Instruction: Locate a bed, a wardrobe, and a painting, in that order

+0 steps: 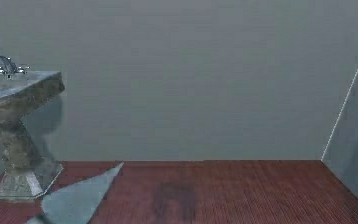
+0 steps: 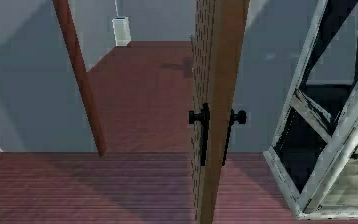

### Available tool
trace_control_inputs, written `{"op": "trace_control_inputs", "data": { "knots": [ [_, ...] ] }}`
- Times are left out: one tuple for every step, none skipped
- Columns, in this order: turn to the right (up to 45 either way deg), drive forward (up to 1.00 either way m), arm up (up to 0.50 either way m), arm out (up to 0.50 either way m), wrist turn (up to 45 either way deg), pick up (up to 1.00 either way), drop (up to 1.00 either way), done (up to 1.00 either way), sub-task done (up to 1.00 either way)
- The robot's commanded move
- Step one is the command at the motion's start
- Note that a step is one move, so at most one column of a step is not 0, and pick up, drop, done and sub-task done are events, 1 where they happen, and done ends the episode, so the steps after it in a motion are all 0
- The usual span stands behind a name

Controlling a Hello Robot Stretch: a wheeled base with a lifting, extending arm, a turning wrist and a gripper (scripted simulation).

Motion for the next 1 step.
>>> {"op": "trace_control_inputs", "data": {
  "knots": [
    [6.0,0.0,0.0,0.0,0.0,0.0,0.0,0.0,0.0]
  ]
}}
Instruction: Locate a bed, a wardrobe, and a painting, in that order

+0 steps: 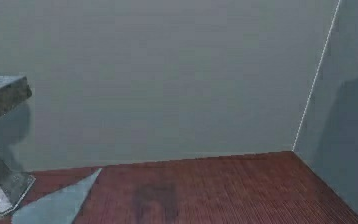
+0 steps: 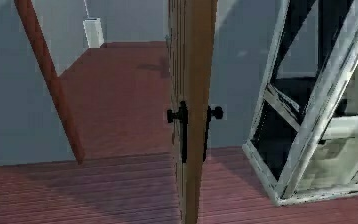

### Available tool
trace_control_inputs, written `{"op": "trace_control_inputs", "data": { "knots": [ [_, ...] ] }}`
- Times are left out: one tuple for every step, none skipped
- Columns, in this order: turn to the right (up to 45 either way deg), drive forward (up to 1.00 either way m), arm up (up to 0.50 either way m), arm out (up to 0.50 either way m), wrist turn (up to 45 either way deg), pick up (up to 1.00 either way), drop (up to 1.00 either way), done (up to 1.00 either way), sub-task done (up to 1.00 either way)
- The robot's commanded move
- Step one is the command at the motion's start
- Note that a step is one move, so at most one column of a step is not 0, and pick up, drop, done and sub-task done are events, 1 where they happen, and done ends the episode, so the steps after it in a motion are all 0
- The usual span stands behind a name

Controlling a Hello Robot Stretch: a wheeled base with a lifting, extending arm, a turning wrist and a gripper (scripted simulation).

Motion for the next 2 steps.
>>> {"op": "trace_control_inputs", "data": {
  "knots": [
    [0.0,0.15,0.0,0.0,0.0,0.0,0.0,0.0,0.0],
    [45.0,0.0,0.0,0.0,0.0,0.0,0.0,0.0,0.0]
  ]
}}
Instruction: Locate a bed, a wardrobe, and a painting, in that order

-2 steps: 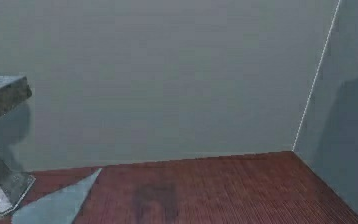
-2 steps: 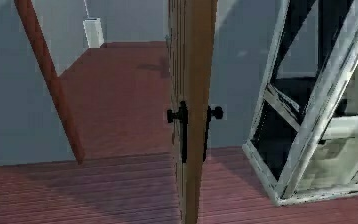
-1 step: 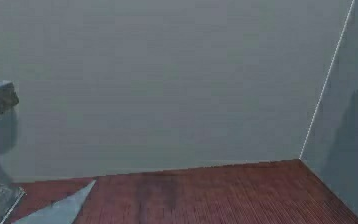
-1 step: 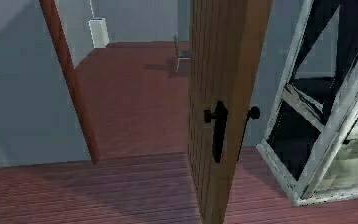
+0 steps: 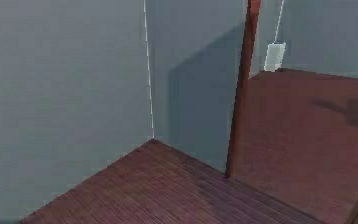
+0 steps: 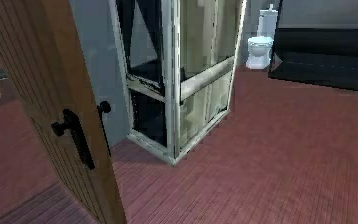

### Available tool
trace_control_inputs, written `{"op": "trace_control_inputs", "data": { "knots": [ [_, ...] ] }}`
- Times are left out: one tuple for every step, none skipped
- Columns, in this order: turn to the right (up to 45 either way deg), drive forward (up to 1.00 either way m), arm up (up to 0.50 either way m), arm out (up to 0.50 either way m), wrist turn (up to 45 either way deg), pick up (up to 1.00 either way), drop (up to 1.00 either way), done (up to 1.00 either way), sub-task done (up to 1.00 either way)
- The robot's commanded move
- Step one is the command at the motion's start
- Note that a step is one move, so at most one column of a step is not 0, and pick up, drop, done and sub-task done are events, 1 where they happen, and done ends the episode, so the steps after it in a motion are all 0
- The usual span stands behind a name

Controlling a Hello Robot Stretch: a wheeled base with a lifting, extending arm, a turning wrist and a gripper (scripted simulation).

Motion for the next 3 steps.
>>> {"op": "trace_control_inputs", "data": {
  "knots": [
    [27.0,0.0,0.0,0.0,0.0,0.0,0.0,0.0,0.0],
    [0.0,0.45,0.0,0.0,0.0,0.0,0.0,0.0,0.0],
    [-3.0,0.0,0.0,0.0,0.0,0.0,0.0,0.0,0.0]
  ]
}}
